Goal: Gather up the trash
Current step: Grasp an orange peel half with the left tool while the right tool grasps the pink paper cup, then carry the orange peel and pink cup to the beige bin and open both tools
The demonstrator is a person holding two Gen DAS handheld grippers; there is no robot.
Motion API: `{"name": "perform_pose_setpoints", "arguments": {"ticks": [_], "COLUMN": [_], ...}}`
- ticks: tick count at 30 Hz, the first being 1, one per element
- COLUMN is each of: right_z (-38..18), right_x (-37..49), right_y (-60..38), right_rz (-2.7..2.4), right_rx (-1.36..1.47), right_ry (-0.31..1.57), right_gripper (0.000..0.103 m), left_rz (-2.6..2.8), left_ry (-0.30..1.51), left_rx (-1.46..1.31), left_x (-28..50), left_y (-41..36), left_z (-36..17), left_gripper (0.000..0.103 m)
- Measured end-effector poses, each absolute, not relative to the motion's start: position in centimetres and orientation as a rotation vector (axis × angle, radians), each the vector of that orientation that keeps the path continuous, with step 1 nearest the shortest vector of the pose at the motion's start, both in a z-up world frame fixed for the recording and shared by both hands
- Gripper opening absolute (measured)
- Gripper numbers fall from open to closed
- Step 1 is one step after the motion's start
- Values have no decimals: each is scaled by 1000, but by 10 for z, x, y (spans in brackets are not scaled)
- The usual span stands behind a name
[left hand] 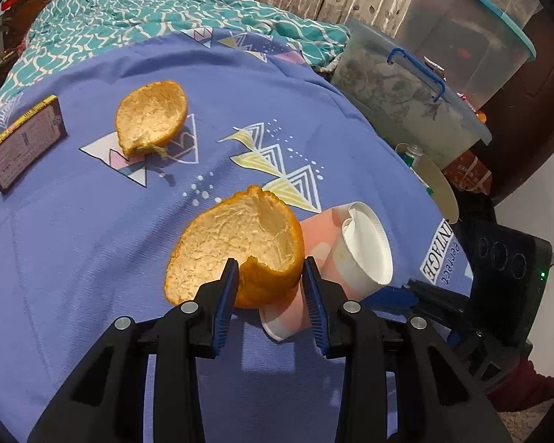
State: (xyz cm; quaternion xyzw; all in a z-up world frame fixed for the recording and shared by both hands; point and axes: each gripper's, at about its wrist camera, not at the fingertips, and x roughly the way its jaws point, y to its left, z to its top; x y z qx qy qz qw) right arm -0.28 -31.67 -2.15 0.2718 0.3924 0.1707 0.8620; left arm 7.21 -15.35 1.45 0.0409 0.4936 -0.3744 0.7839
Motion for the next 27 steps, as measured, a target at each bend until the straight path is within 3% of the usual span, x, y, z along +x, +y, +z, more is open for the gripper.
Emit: {"name": "perform_pose_setpoints", "arguments": {"ticks": [9, 13, 20, 21, 24, 27], "right_z": [-8, -13, -15, -15, -15, -13], "right_x": [7, 2, -40, -47, -68, -86], "right_y": [-309, -331, -400, -413, -453, -490], "right_rz": [286, 297, 175, 142, 42, -47], "right_rx": [446, 502, 619, 632, 666, 688], "right_ry": [785, 776, 672, 654, 607, 566], "right_gripper": [83, 52, 46, 46, 46, 46], "left_rz": [-938, -944, -1030, -1045, -1134, -1229], "left_ry": [1129, 1130, 1148, 1147, 1162, 1163], "left_rx": [11, 28, 90, 107, 149, 185], "left_x": [66, 66, 65, 63, 60, 54], "left_y": [-161, -171, -233, -245, -300, -359], "left_z": [14, 16, 24, 25, 30, 35], "left_gripper": [34, 34, 33, 32, 8, 8]}}
